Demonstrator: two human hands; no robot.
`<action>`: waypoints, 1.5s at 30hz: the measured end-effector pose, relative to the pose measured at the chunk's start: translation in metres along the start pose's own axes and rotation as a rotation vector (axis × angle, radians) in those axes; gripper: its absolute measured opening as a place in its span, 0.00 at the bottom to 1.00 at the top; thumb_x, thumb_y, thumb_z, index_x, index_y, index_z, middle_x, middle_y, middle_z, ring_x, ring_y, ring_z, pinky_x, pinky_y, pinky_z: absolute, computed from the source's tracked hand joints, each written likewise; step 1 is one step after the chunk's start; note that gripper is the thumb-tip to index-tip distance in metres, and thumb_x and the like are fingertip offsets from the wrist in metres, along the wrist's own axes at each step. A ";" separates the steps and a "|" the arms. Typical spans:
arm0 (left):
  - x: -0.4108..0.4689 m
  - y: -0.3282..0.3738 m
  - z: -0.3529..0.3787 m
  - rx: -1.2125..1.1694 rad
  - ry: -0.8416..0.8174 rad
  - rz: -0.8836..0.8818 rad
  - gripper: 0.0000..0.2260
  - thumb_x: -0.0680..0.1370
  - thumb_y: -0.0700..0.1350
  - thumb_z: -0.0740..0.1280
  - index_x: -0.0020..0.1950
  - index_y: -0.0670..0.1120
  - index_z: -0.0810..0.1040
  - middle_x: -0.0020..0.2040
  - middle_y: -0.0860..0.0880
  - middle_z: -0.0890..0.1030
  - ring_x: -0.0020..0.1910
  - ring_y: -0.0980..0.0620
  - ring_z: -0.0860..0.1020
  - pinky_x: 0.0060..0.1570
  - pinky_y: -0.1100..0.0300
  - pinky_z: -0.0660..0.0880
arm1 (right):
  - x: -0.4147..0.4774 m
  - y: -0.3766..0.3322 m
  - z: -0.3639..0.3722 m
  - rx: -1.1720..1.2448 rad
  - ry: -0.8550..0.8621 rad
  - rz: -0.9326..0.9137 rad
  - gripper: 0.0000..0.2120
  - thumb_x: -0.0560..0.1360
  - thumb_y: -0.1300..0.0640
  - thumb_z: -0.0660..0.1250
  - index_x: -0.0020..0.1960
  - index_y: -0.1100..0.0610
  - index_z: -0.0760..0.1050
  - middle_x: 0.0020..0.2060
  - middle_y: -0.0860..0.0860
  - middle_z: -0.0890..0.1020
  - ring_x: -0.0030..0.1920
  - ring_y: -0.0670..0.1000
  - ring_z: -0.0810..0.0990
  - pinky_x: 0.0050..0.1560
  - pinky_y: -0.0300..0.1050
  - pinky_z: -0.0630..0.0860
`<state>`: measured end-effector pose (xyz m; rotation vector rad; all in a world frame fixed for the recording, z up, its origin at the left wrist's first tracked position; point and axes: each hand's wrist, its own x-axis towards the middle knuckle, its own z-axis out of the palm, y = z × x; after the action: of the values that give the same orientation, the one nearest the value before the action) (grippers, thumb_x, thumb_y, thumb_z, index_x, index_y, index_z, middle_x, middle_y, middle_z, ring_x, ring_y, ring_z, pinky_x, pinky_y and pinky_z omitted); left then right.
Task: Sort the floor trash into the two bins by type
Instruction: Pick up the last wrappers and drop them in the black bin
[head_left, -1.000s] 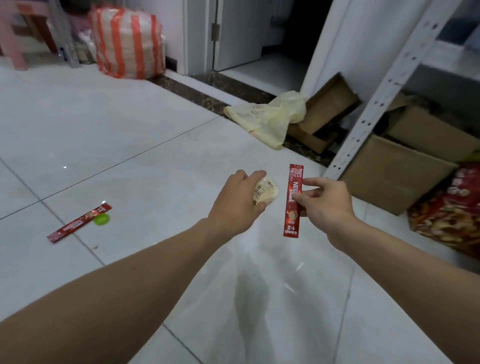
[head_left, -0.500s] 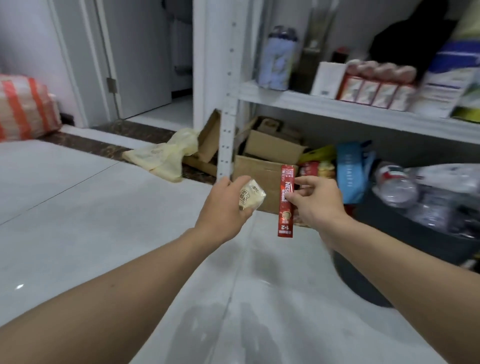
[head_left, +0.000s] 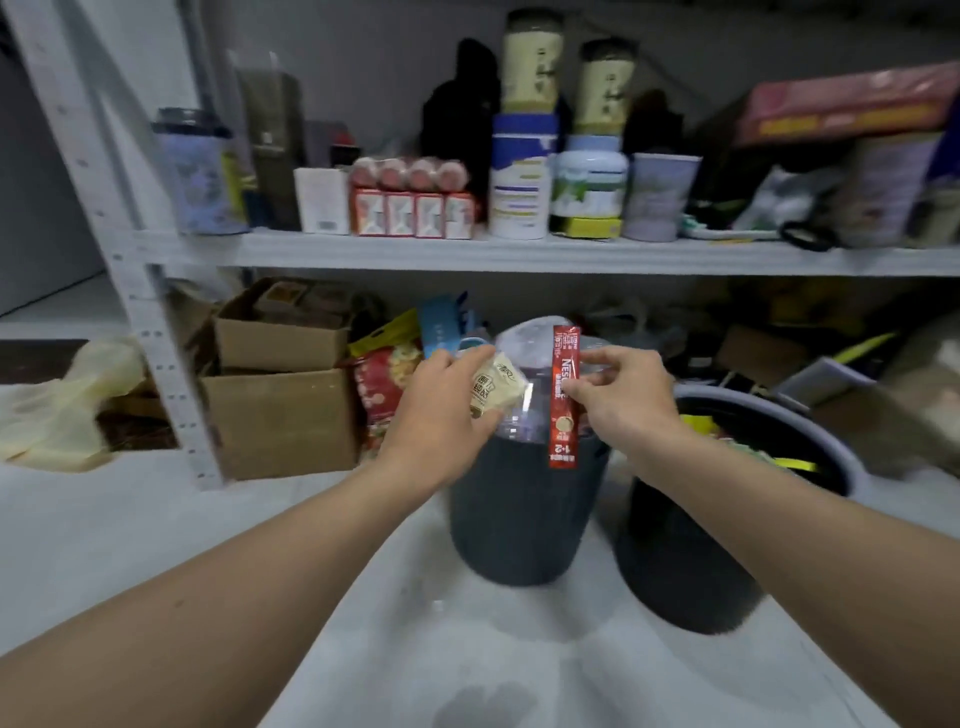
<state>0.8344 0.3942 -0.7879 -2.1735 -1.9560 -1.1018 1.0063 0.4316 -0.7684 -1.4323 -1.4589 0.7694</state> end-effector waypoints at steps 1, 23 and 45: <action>0.006 0.013 0.010 -0.008 -0.013 0.025 0.29 0.74 0.50 0.72 0.73 0.51 0.67 0.58 0.48 0.72 0.60 0.48 0.70 0.57 0.60 0.65 | 0.005 0.007 -0.015 -0.001 0.030 0.009 0.14 0.73 0.61 0.74 0.57 0.54 0.80 0.40 0.50 0.84 0.43 0.50 0.84 0.48 0.53 0.82; 0.048 0.168 0.191 -0.245 -0.265 0.141 0.27 0.75 0.52 0.70 0.72 0.53 0.67 0.62 0.47 0.71 0.64 0.49 0.68 0.59 0.58 0.68 | 0.060 0.137 -0.187 -0.023 0.350 0.282 0.15 0.72 0.61 0.74 0.58 0.58 0.78 0.53 0.57 0.81 0.41 0.54 0.84 0.41 0.50 0.83; 0.051 0.135 0.213 -0.047 -0.309 0.149 0.24 0.79 0.58 0.62 0.73 0.52 0.66 0.66 0.48 0.72 0.66 0.48 0.68 0.63 0.49 0.69 | 0.096 0.176 -0.178 -0.164 0.329 0.321 0.19 0.71 0.59 0.76 0.60 0.58 0.77 0.55 0.59 0.80 0.47 0.57 0.83 0.49 0.54 0.82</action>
<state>1.0536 0.5061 -0.8641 -2.5995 -1.8462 -0.8412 1.2491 0.5184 -0.8427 -1.8507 -1.0719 0.5790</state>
